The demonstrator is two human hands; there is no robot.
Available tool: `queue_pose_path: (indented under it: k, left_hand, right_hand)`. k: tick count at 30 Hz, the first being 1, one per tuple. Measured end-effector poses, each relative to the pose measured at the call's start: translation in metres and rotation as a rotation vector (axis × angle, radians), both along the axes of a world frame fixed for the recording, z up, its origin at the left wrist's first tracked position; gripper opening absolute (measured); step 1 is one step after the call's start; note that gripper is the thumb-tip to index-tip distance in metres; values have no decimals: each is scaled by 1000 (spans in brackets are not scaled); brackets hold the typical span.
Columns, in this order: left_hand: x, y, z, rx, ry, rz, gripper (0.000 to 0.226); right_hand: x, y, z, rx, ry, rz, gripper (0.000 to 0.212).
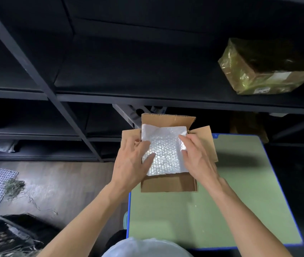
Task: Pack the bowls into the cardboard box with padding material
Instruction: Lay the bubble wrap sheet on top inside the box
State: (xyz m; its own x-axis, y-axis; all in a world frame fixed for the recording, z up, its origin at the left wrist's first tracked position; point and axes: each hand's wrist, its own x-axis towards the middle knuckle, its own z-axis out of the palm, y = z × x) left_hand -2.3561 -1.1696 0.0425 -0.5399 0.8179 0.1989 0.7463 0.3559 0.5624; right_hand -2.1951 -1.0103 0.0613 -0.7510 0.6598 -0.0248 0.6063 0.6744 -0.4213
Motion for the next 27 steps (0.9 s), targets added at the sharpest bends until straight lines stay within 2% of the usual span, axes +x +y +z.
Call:
queue_pose_path:
  k: [4, 9, 12, 16, 18, 23, 27]
  left_hand:
    - [6, -19, -5, -161, 0, -84, 55]
    - [8, -13, -3, -184, -32, -32, 58]
    - [9, -8, -1, -183, -55, -11, 56]
    - [10, -3, -1, -180, -36, 25, 50]
    - [12, -1, 2, -167, 3, 52, 44]
    - [19, -3, 1, -20, 213, -64, 4]
    - [19, -19, -8, -12, 215, -195, 15]
  right_hand:
    - [3, -3, -2, -58, 21, -6, 48]
    - [9, -6, 1, 88, 48, 30, 45]
    - [26, -12, 2, 213, 28, 46, 45]
    - [41, -18, -4, 244, 100, 71, 14]
    - [42, -17, -8, 265, 107, 131, 12]
    - [32, -13, -19, 249, 84, 155, 15]
    - [32, -15, -15, 253, 63, 185, 9]
